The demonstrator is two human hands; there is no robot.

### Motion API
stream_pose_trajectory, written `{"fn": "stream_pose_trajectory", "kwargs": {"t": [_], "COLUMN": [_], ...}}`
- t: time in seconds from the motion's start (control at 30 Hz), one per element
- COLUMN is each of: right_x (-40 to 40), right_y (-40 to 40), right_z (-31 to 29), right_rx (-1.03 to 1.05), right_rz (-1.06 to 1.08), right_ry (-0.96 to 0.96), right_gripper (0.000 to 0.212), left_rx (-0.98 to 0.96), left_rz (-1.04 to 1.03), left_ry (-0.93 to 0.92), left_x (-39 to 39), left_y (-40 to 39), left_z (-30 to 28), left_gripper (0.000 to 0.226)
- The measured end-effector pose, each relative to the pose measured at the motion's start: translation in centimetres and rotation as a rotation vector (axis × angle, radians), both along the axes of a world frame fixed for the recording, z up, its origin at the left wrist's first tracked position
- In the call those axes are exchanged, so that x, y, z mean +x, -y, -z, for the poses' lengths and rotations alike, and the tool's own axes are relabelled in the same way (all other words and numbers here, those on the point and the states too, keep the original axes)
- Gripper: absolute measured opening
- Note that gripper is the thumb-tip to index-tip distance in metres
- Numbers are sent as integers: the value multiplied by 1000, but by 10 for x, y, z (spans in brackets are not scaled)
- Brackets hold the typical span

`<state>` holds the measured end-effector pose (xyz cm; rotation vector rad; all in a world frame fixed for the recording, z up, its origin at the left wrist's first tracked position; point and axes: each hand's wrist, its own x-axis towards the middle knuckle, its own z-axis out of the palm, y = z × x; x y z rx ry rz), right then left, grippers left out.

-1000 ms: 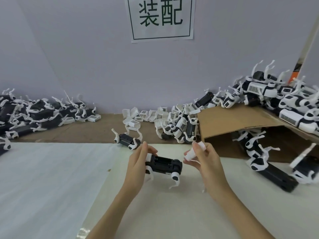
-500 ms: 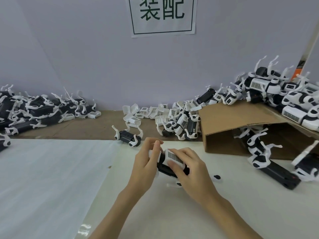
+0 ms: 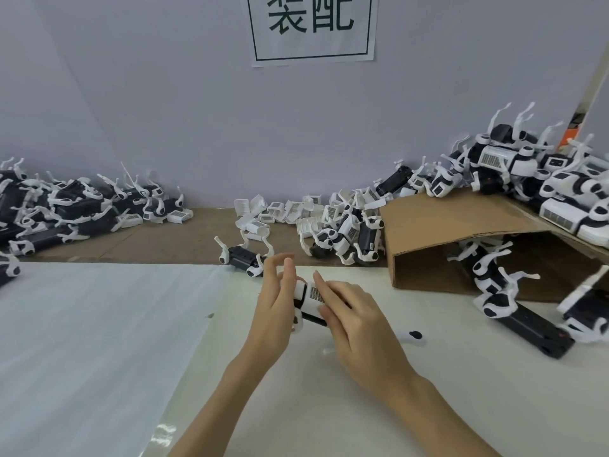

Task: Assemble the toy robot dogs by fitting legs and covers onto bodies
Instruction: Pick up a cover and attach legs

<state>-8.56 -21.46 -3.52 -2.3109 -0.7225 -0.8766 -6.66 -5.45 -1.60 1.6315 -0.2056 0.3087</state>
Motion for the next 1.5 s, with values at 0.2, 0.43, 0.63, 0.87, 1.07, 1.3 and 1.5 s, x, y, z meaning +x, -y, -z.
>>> {"fn": "stream_pose_trajectory", "kwargs": {"t": [0.2,0.43,0.63,0.87,1.07,1.3,1.5], "right_x": [0,6,8,7,4,9,8], "right_y": [2,9,23,20,13,11,14], "right_z": [5,5,4,2,1,3,4], "right_rx": [-126,-38,60,42,-33,37,32], "right_rz": [38,96,167,137,112,127,81], "right_ry": [-86,-46,-121,-158,-52,95,41], "right_gripper": [75,76,70,60,78,65,73], "left_rx": [-18,98,338,359,357,361,380], "left_rz": [27,190,203,157,162,164,140], "left_ry": [-17,16,111,153,187,191,192], "left_x": [-4,-10,-8,-5,-6,-4,-3], "left_y": [-3,-3,-7,-8,-3,0,0], "left_z": [-5,-9,-4,0,1,4,5], "left_gripper": [49,44,57,53,51,55,53]}}
